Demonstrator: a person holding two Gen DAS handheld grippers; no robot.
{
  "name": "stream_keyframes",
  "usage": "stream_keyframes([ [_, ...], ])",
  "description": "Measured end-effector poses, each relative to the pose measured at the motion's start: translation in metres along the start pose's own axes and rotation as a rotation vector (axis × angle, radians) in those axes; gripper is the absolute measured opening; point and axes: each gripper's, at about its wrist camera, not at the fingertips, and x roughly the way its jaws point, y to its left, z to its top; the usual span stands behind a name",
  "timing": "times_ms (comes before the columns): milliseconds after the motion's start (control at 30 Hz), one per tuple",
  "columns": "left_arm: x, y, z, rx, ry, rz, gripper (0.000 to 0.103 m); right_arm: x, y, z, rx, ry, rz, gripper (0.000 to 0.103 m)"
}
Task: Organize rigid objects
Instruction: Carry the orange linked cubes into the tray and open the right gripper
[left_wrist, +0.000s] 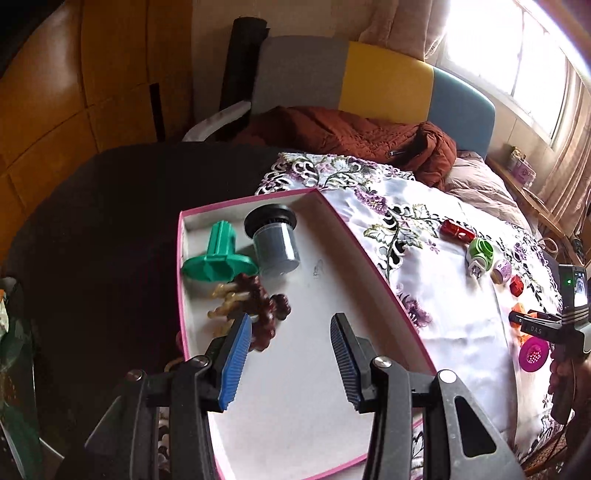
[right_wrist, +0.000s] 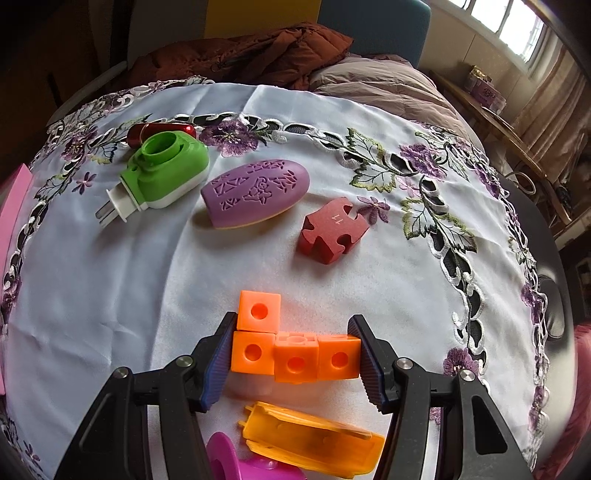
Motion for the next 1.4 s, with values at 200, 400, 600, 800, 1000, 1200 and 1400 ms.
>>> stream_keyframes([
  [200, -0.008, 0.020, -0.014, -0.037, 0.009, 0.015, 0.045, -0.001, 0.000, -0.001, 0.005, -0.002, 0.002, 0.060],
  [400, -0.015, 0.043, -0.023, -0.083, 0.000, 0.041, 0.045, 0.000, 0.000, -0.001, 0.012, -0.001, -0.007, 0.060],
  [600, -0.016, 0.065, -0.030, -0.124, 0.012, 0.059, 0.045, -0.002, 0.003, 0.001, 0.016, 0.015, -0.011, 0.060],
  [800, -0.013, 0.081, -0.037, -0.159, 0.027, 0.070, 0.045, -0.025, 0.025, 0.007, -0.011, -0.026, 0.058, 0.060],
  [1000, -0.008, 0.086, -0.040, -0.180, 0.038, 0.065, 0.045, -0.063, 0.081, 0.024, -0.100, -0.135, 0.181, 0.060],
  [1200, -0.008, 0.085, -0.040, -0.177, 0.037, 0.064, 0.045, -0.099, 0.170, 0.032, -0.254, -0.206, 0.345, 0.060],
  [1400, -0.009, 0.086, -0.042, -0.179, 0.035, 0.067, 0.045, -0.111, 0.256, 0.024, -0.414, -0.216, 0.452, 0.060],
])
